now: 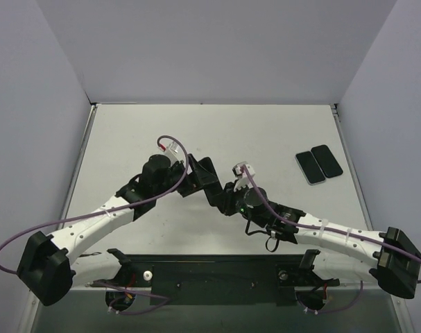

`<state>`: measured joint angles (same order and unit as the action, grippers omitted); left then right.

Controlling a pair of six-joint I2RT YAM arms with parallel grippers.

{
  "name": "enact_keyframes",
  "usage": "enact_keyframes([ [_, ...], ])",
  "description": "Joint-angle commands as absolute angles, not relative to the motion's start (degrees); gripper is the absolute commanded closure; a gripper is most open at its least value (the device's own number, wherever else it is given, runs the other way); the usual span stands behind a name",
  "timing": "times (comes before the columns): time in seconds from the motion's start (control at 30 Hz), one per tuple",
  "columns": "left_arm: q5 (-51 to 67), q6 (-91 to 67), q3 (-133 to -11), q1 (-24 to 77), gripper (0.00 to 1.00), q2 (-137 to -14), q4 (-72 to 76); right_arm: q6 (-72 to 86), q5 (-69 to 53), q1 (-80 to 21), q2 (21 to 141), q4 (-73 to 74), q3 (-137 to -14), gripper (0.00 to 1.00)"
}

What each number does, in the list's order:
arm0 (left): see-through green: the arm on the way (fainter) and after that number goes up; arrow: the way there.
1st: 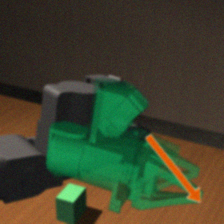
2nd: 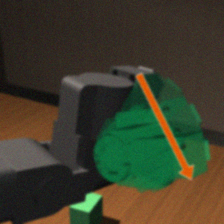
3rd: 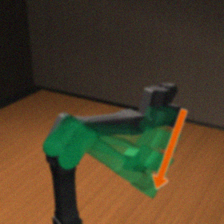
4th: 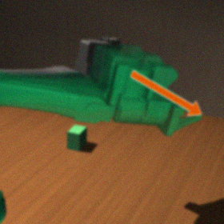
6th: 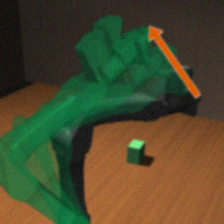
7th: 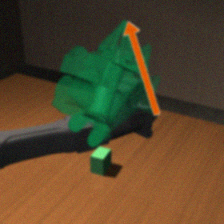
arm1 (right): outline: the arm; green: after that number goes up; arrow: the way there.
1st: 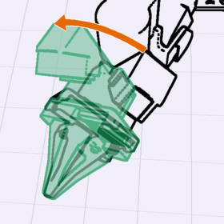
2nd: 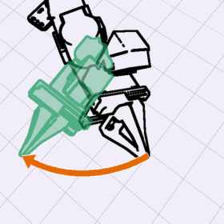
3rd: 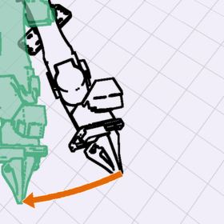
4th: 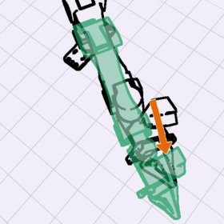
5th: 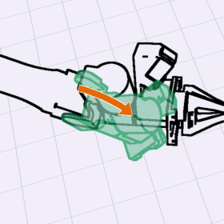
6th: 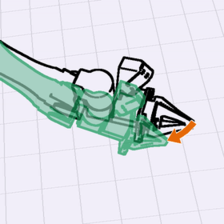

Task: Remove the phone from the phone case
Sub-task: Pick up the phone at the center of the board.

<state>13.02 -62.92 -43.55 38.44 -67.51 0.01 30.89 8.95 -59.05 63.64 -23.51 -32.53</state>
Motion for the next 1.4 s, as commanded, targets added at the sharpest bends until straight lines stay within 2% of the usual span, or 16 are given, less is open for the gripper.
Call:
enact_keyframes([
  [0.0,16.0,-53.6,-49.0,37.4,0.12,-60.8,4.7,33.9,3.5,-54.0,58.4,-29.4,-30.8,1.00],
  [0.2,20.8,-52.7,-52.3,29.8,0.12,-61.0,6.3,40.3,-5.4,-46.4,54.4,-31.7,-28.4,1.00],
  [0.33,25.3,-54.8,-52.1,25.5,0.11,-63.8,13.9,41.4,-8.3,-43.3,50.5,-29.4,-28.7,1.00],
  [0.43,29.3,-56.3,-53.1,24.7,0.18,-68.5,21.4,44.0,-14.0,-38.8,47.9,-29.7,-28.9,1.00],
  [0.5,34.3,-55.6,-54.3,24.7,0.27,-72.6,24.9,46.5,-20.5,-35.2,48.0,-31.7,-29.4,1.00],
  [0.53,34.5,-54.6,-54.6,25.0,0.27,-74.3,25.5,47.3,-22.2,-33.9,48.2,-32.4,-29.5,1.00],
  [0.67,38.9,-59.6,-49.9,23.3,0.24,-76.2,37.7,53.1,-29.2,-29.5,49.5,-39.1,-29.3,1.00],
  [0.77,44.7,-63.1,-49.5,23.5,0.16,-77.9,45.6,56.2,-33.3,-30.0,51.8,-48.2,-29.4,1.00],
  [0.9,49.1,-69.5,-50.3,25.1,0.17,-82.2,51.2,60.2,-34.6,-30.5,55.9,-57.5,-29.3,1.00],
  [1.07,49.9,-77.8,-48.6,25.5,0.32,-86.6,65.1,60.9,-32.9,-33.0,58.5,-63.5,-29.4,1.00],
  [1.27,49.8,-79.8,-48.1,24.8,0.52,-87.0,68.3,55.3,-31.6,-38.0,60.3,-58.2,-31.6,1.00],
  [1.37,50.4,-81.6,-48.1,24.4,0.57,-87.1,71.1,54.8,-30.3,-38.5,60.0,-59.3,-30.8,1.00],
])
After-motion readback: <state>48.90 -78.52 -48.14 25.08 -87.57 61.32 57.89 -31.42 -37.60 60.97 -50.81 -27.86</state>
